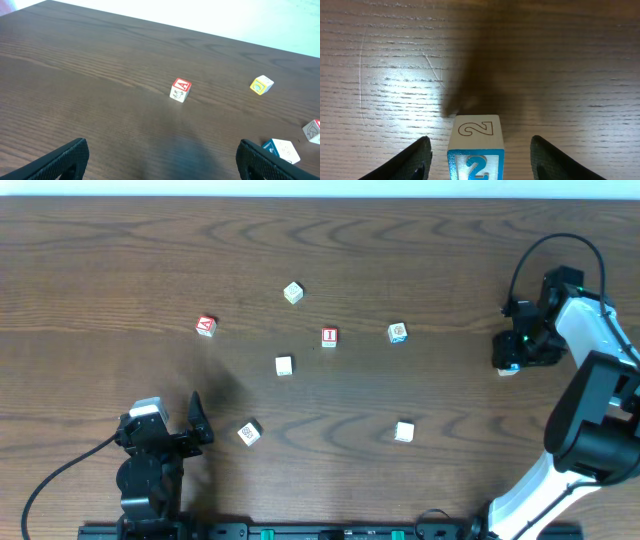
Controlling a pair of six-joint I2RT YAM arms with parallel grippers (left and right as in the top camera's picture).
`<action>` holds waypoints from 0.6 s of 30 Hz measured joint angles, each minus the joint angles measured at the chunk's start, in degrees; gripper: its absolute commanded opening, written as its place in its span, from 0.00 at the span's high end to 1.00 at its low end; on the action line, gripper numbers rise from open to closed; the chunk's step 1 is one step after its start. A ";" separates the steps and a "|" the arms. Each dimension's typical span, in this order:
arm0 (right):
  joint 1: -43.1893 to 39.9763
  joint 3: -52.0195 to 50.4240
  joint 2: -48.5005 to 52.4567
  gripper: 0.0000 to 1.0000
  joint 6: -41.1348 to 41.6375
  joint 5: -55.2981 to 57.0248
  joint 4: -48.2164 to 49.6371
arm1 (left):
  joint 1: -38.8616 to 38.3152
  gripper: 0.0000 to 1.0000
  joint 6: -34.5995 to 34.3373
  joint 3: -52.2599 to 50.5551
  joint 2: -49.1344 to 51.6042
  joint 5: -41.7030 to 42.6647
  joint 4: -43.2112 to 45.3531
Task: Spell out Ai2
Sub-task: 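Lower the right gripper over the blue '2' block and close on it, then lift the blue '2' block with the right gripper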
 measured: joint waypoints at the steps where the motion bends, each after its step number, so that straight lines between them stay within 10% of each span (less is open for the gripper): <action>1: 0.00 -0.37 0.00 0.38 0.00 0.00 -0.04 | 0.00 0.05 0.02 0.00 0.00 0.00 0.00; 18: 0.00 -0.87 0.02 0.48 0.00 0.00 -0.44 | 0.00 0.05 0.00 0.00 0.00 -0.02 0.00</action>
